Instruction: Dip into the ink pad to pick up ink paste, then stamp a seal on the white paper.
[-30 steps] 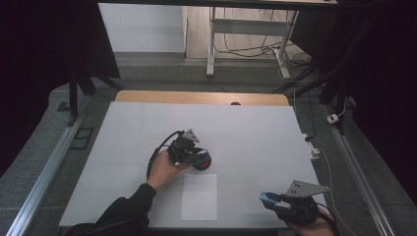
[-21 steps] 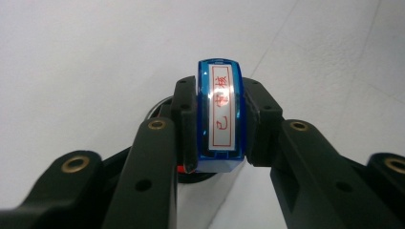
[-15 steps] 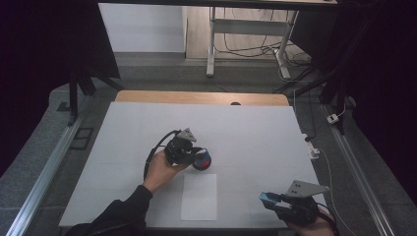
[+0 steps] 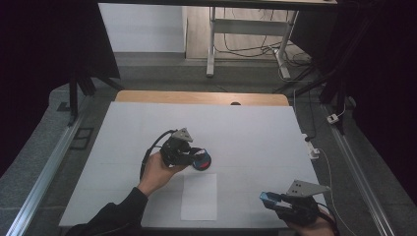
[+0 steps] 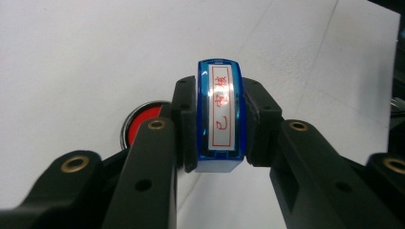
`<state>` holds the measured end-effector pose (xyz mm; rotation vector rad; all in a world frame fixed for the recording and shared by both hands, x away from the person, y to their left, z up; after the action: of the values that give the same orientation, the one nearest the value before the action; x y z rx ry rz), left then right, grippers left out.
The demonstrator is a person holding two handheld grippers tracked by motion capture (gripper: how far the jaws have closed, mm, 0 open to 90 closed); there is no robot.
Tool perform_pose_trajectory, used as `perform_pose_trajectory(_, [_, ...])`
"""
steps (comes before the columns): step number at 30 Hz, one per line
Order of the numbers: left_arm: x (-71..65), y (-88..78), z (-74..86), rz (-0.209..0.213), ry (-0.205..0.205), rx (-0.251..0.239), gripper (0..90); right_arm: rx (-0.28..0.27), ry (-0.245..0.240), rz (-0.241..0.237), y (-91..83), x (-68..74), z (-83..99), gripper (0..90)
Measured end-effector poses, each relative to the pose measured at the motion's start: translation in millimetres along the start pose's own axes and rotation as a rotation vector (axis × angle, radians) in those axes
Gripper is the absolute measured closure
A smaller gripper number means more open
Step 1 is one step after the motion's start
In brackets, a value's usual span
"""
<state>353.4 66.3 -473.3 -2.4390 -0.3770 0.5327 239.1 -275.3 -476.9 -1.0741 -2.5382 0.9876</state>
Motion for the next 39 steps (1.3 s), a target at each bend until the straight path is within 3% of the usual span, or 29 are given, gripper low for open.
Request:
perform_pose_trajectory(17, [-25.0, -22.0, 13.8, 0.061, 0.010, -0.047, 69.9, 0.006, -0.002, 0.004, 0.4, 0.2, -0.2, 68.6])
perform_pose_trajectory(39, [-46.3, -30.3, 26.3, 0.066, 0.025, -0.070, 69.9, 0.005, 0.000, 0.003, 0.0, 0.1, 0.0, 68.6])
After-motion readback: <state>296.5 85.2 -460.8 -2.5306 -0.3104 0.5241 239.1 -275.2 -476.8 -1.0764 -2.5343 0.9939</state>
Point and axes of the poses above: each handheld gripper's, and its own axes: y roughly forward along the jaws, z roughly out of its underside, x roughly to its left, the point moved 3 cm from there along y, roughly forward along the jaws, and after that the axes turned 10 degrees about z, right-handed, at the moved point
